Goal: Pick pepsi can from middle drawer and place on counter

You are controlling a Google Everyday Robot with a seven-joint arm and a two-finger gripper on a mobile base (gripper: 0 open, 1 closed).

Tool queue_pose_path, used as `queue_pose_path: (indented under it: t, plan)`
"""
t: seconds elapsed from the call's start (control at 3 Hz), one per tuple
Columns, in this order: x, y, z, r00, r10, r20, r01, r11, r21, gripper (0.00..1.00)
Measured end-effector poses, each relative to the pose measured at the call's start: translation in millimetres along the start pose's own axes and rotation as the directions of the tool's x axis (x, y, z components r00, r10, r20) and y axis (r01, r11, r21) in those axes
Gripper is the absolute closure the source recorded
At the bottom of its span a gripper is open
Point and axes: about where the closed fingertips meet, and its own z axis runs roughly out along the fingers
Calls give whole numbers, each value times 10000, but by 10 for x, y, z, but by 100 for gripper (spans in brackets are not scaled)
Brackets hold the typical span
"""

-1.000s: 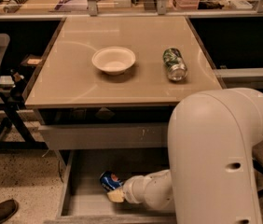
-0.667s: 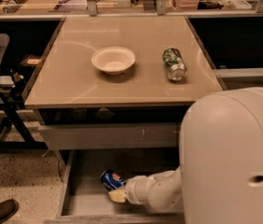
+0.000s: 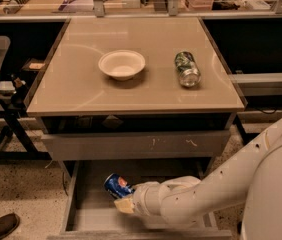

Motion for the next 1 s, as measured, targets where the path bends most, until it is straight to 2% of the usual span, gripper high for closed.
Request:
queue_pose_path:
  t: [0.67, 1.0]
  plan:
    - [-5, -35, -59, 9996, 218, 154, -219, 9998, 41, 100]
    - [49, -68, -241, 9987, 462, 217, -468, 9986, 258, 100]
